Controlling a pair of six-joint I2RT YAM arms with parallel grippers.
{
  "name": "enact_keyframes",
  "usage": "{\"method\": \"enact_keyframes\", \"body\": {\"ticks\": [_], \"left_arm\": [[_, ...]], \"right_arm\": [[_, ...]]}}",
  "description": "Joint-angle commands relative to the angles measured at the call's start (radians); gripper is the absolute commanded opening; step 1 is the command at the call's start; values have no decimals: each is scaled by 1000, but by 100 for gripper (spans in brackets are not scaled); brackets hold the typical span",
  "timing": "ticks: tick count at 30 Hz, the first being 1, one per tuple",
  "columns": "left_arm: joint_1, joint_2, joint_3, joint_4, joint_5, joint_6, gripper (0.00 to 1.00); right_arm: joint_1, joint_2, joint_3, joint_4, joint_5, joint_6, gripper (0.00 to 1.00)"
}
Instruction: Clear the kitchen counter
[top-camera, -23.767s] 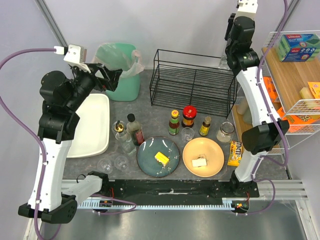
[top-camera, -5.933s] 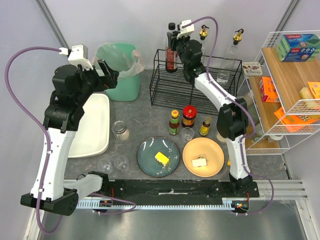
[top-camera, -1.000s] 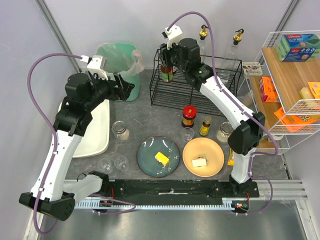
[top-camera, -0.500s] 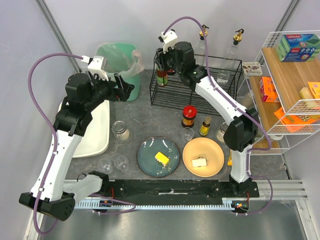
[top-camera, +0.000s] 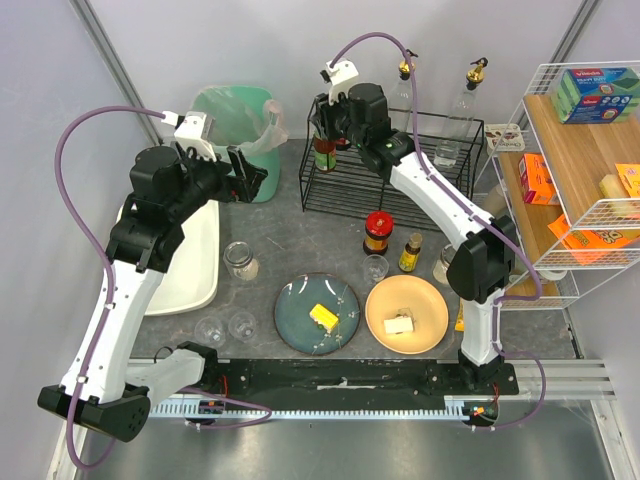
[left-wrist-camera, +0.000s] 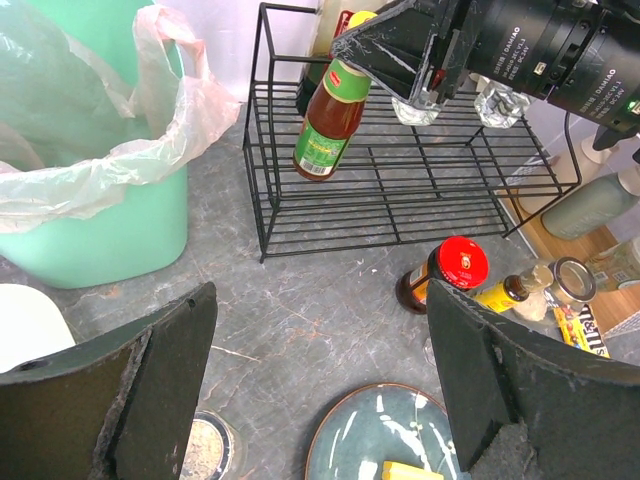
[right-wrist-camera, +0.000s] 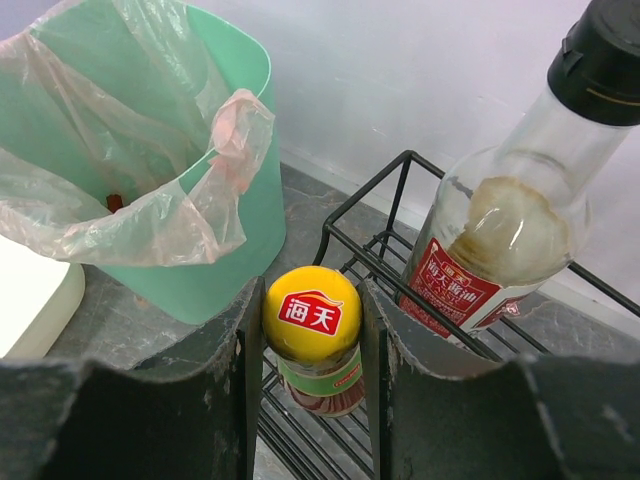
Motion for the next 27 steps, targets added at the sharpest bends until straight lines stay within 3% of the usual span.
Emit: {"method": "enact_keyframes", "body": {"ticks": [1,7,10,21,27], "left_arm": [[-1,-19,35,12,-14,35,90],[-1,-27,25,9,-20,33,90],[1,-28,25,11,-21,33,90],[-1,-31,29,9,-26,33,90],[-1,-30,31,6,-21,30,91]], "right_arm": [[-2,-13,42,116,19,15,45],[-2,-43,-7,162,8,-1,66],[-2,-54,-12,166,7,-11,72],[0,-128,-24,148,0,-24,82],[0,-233,-61,39,-13,-21,87]]}}
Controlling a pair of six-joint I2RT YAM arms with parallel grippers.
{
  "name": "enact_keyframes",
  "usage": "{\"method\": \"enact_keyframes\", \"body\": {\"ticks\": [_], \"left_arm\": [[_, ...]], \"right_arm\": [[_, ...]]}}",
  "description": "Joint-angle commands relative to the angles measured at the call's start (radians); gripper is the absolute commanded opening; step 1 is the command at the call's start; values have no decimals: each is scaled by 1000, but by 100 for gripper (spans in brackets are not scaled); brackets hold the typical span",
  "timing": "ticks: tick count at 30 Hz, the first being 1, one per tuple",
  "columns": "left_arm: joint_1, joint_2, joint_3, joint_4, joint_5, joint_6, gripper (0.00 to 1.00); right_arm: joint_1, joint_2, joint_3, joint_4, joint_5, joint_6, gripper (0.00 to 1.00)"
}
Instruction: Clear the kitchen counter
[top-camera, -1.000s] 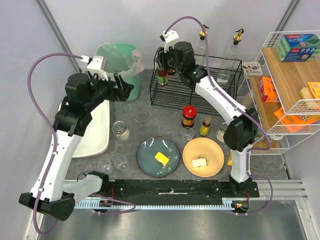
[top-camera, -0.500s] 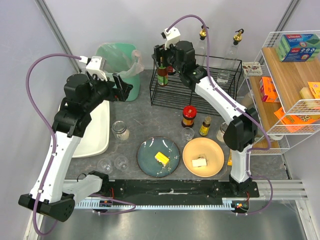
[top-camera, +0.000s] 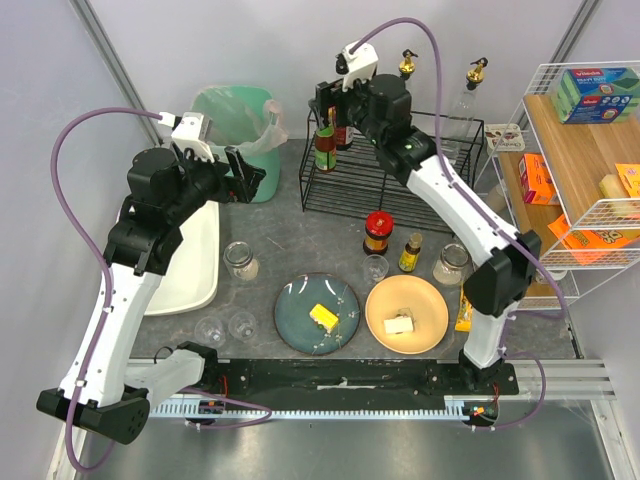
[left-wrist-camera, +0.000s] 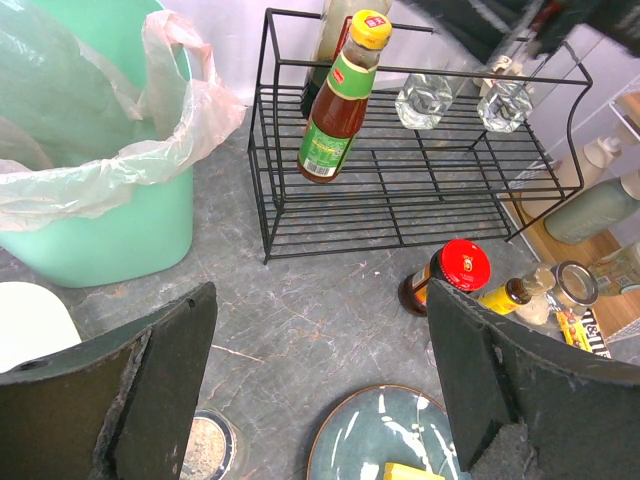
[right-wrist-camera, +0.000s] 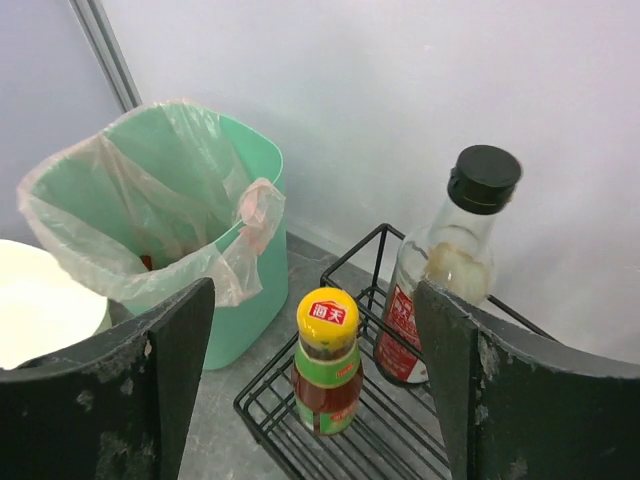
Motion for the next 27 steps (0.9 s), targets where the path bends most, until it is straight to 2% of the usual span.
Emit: {"method": "enact_keyframes", "body": {"ticks": [1,3,5,15,21,27], "left_arm": [[-1,-14,31,8,-2,29,91],[-1,-14,29,8,9,27,91],[-1,-9,26,10,21,26,92],[-1,17,9,74,122,10,94],[-1,37,-12,112,185,-36,94],[-1,47,-14,128,188,-57,94]], "right_arm": [[-2,-143,-35,-81,-18,-8,88],[0,-193,-93,-144,-35,-8,91],[0,-247,-168,-209,-35,-8,98],[0,-515,-561,-359,5,61,98],[0,-563,-702,-413,26,115,98],[0,-548,-773,-413,66,169,98]]}}
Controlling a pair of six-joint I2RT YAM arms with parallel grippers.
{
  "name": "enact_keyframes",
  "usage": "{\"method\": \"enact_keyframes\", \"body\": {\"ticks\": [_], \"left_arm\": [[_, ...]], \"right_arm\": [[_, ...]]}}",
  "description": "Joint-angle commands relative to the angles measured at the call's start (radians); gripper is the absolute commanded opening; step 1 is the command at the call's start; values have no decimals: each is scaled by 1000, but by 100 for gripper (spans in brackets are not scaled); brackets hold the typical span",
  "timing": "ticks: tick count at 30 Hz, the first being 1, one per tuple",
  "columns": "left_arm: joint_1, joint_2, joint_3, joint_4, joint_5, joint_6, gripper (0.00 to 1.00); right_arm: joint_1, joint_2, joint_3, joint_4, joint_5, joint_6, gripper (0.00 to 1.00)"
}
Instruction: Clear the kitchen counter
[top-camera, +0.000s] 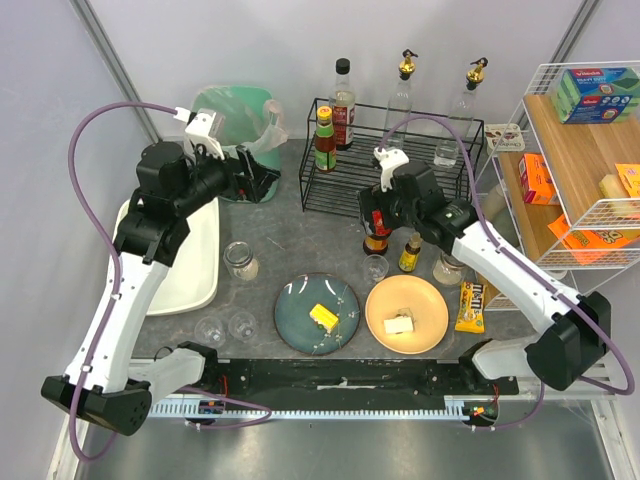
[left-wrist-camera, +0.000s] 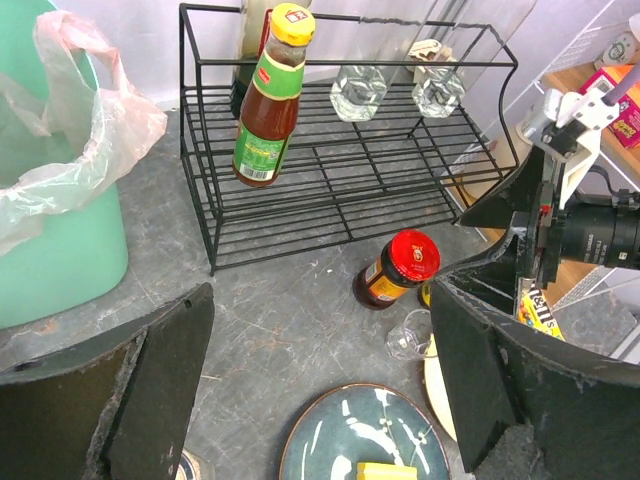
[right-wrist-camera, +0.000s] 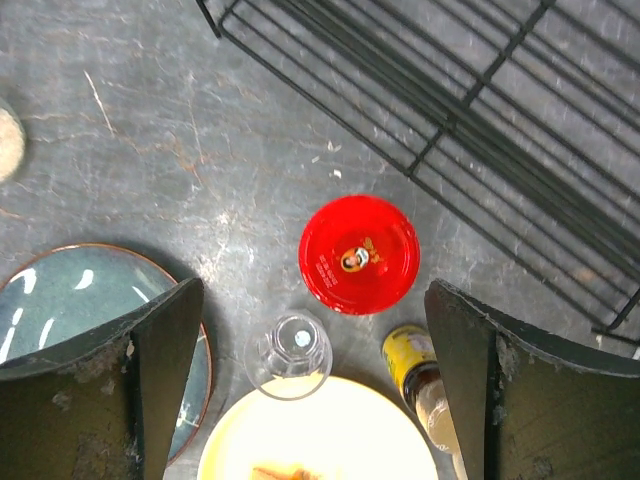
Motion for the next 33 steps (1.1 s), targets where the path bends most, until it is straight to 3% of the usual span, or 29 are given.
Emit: {"method": "enact_keyframes", "body": {"ticks": [1,16,20,26,31,33], "left_arm": [[-1,5,0,59,29,-39,94],[-1,11,21,51,4,-35,93],[-1,8,18,47,-5,-34,93],[-1,2,7,39,-10,-34,93],[-1,-6,6,38,-16,-32,93],[1,-12,6,38,-19,-34,93]], "right_arm": [[0,-4,-32,-5,47,61,98],[0,160,-62,31,179,136,98],[0,189,-75,65,159,129,93],[0,217,-79,117,122,107,76],[4,216,-68,129,111,110,42],[11,197,-61,145,101,103,33]]}}
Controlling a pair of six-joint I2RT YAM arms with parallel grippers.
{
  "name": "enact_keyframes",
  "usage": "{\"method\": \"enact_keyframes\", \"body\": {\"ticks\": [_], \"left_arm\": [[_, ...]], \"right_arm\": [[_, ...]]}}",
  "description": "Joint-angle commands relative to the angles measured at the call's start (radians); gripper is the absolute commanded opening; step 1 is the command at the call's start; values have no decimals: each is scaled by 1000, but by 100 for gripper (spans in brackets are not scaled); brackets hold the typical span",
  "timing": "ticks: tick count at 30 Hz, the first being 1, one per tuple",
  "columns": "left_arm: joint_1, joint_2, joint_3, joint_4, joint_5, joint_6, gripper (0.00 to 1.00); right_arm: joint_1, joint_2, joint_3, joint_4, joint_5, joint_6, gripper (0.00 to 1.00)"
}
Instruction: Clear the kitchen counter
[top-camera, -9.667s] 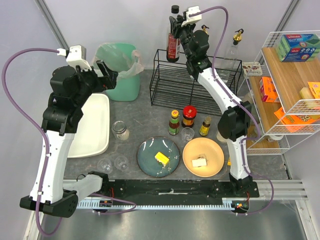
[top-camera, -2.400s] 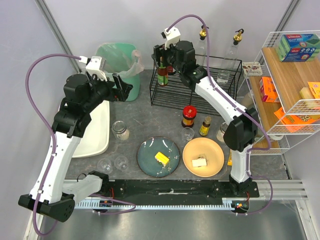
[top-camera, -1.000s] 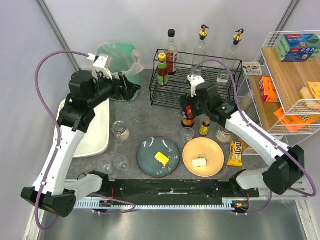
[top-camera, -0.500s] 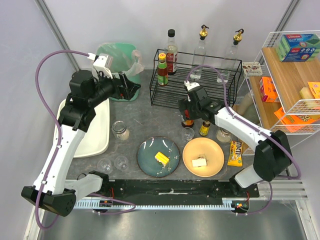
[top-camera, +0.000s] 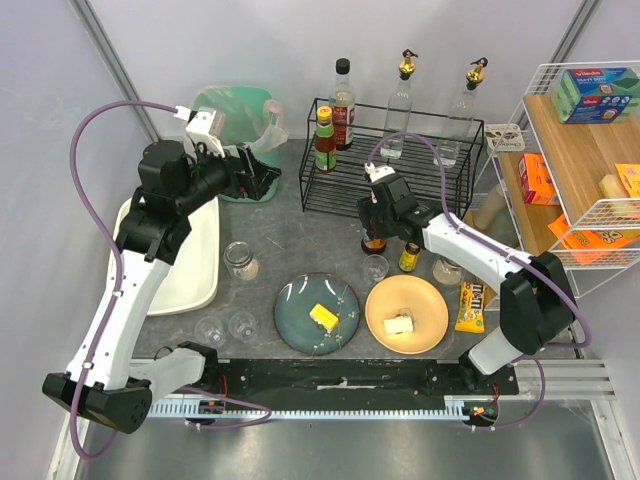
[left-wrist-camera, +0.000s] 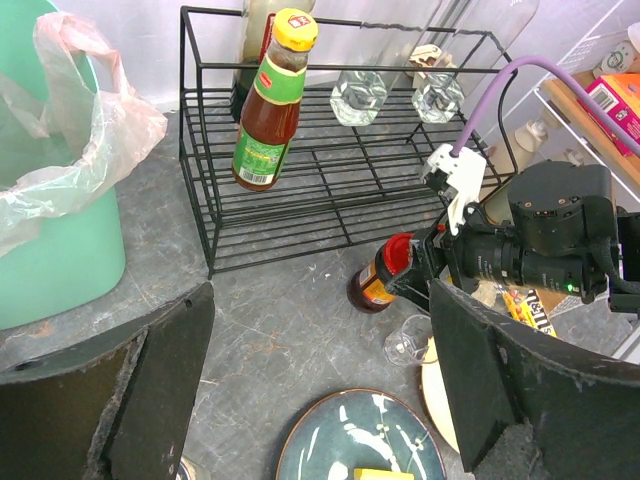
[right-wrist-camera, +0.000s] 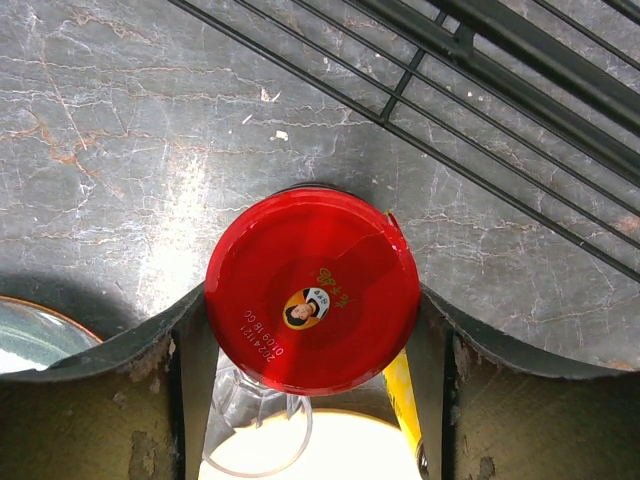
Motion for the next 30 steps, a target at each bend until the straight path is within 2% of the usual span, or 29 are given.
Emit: {"method": "enact_keyframes", "body": {"ticks": [1,6,16,23,30], "left_arm": [[-1,-28,9,18,-15,-15,93],[-1,-39,11,19,-26,-15,93],[1,-48,6,19,-32,-15,93],[1,-50,9,19,-37,-12,93],[1,-42,14,18,-35,-11,93]], "right_arm": [[13,-26,27,69,-38,1,31],[25,-68,89,82,-114,-24,24],[28,-144,263,68,-174,-30,23],[22,-172,391,45,-57,-56,22],[4,-106,556,-30,69,-104,22]]}}
